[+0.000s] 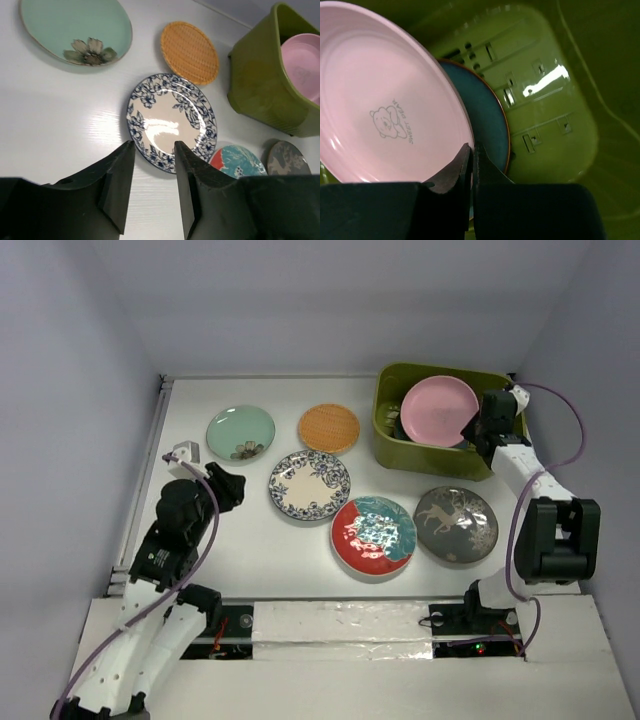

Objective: Place the plates into the plastic bin on the countertop

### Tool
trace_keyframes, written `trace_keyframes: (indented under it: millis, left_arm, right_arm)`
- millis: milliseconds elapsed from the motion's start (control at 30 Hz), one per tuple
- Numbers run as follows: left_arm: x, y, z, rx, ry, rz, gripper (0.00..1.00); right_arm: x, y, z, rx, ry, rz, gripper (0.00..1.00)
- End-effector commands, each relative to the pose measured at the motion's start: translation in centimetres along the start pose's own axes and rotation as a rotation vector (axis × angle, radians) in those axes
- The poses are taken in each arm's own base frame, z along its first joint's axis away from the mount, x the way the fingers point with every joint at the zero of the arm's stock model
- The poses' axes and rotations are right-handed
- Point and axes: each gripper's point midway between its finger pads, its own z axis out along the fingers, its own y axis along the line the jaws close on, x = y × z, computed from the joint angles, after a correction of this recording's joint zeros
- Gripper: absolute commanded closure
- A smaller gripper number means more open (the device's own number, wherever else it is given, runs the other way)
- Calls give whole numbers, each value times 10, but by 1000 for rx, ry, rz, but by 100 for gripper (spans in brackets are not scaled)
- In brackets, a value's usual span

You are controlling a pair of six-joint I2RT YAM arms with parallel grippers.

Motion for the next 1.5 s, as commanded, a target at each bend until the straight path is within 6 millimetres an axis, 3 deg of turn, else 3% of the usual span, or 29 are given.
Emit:
trace_keyframes:
  millis: [0,233,267,300,367,433,500,533,633,667,700,1000,1033,1067,1167,1467]
  left_arm:
    - [2,-21,10,96,23,-73,67]
    - [67,7,47,-4,86,-200,66]
    - [66,10,51,-20,72,-204,65]
    - [68,15,54,-50,66,-201,62]
    - [71,19,62,-77,65,-199,58]
    - [71,22,69,-95,60,-201,49]
    - [73,23,75,-105,59,-199,45]
    - [74,23,80,-111,64,-199,45]
    - [83,23,91,-117,90,-209,42]
    - [86,22,94,-114,102,-213,42]
    - [91,19,96,-102,125,-216,42]
    - [119,17,124,-90,206,-234,47]
    - [123,18,128,-94,213,-234,48]
    - [126,19,130,-97,221,-235,49]
    - [137,23,138,-113,245,-239,52]
    - [161,23,157,-102,288,-307,60]
  right_arm:
    - [-17,10,0,-73,-32,73,100]
    - [-12,3,6,-52,-30,97,89]
    - [-12,1,8,-52,-27,105,89]
    - [-11,3,10,-60,-28,110,78]
    - [-3,3,13,-62,-5,125,75]
    - [1,1,11,-67,-11,146,63]
    - [-6,0,1,-71,-37,161,47]
    - [-10,0,-3,-70,-50,175,46]
    - [-28,7,-26,-136,-123,225,42]
    - [-21,4,-32,-146,-119,233,42]
    - [-36,9,-50,-192,-170,253,40]
    - [-42,24,-136,-464,-266,280,40]
    - [-31,25,-141,-498,-244,276,41]
    - [-32,30,-157,-557,-256,272,41]
    - [-22,34,-176,-637,-245,251,43]
    - [13,51,-223,-884,-164,158,47]
